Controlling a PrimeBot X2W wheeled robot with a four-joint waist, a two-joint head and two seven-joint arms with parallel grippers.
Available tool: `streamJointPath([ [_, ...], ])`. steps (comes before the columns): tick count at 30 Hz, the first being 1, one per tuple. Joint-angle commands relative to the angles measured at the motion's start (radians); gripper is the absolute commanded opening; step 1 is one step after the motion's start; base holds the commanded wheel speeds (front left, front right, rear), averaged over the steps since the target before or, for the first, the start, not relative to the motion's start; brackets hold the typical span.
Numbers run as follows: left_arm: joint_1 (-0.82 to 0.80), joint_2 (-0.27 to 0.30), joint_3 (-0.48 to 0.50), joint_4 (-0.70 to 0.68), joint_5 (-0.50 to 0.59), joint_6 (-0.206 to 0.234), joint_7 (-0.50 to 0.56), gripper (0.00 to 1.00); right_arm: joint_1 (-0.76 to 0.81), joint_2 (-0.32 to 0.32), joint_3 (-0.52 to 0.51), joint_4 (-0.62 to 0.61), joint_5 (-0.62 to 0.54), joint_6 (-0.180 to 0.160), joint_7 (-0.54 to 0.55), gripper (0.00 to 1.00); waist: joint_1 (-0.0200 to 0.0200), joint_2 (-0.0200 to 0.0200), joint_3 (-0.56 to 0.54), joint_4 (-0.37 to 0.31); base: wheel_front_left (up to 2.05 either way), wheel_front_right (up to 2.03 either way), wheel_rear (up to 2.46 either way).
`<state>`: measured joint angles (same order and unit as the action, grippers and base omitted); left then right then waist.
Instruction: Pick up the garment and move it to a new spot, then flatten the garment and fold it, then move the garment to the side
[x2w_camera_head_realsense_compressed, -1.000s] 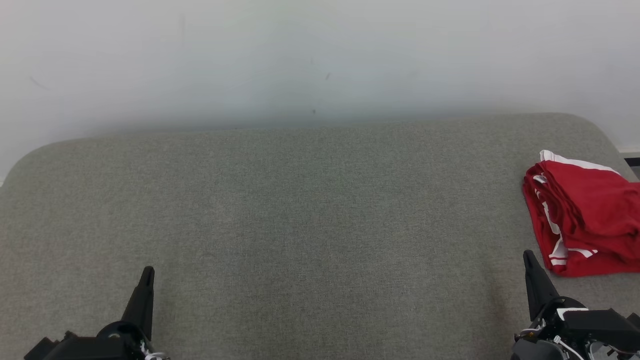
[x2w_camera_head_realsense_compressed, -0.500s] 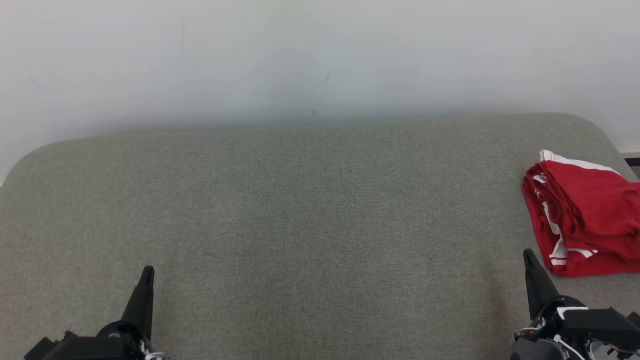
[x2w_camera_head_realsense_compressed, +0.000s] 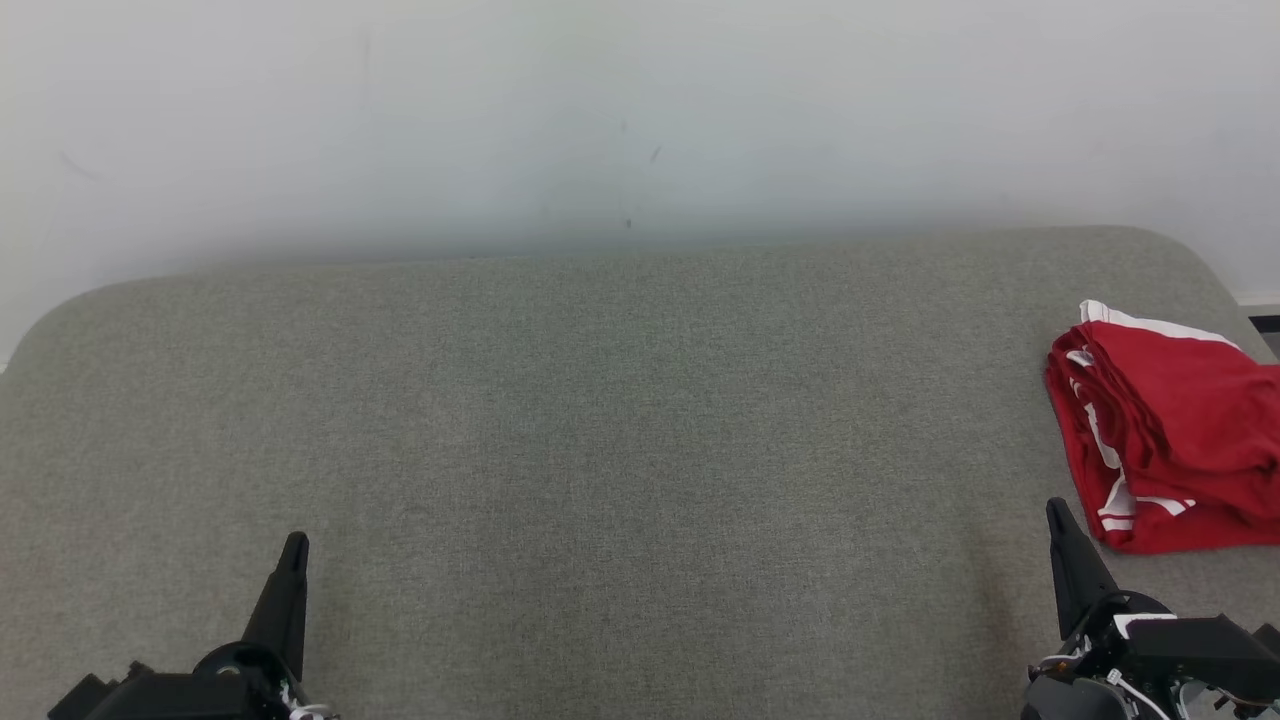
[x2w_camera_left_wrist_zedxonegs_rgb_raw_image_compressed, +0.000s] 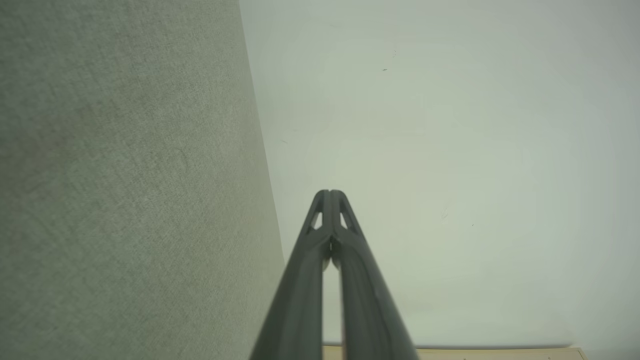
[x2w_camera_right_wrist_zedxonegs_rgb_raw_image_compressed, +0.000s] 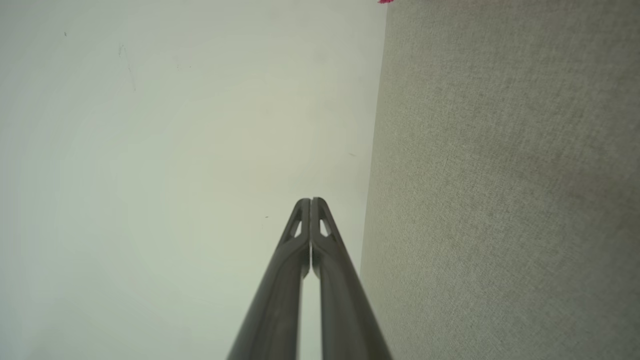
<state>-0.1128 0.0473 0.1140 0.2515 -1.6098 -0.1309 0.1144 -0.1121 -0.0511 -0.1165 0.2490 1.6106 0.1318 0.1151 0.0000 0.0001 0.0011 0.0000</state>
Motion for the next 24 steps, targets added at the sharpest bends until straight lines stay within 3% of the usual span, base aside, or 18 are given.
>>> streamJointPath([
  [1,-0.005,0.006,0.003,-0.003,-0.004,-0.001,0.005,0.0,-0.004,0.002,-0.002,-0.002,0.002,-0.002,0.003,0.0,0.0,-0.0001,0.0,0.0,0.0,0.0,0.0],
  [24,-0.005,0.006,0.003,-0.003,-0.004,-0.001,0.004,0.0,-0.004,0.002,-0.001,-0.003,0.002,-0.002,0.003,0.0,0.0,-0.0001,0.0,0.0,0.0,0.0,0.0],
])
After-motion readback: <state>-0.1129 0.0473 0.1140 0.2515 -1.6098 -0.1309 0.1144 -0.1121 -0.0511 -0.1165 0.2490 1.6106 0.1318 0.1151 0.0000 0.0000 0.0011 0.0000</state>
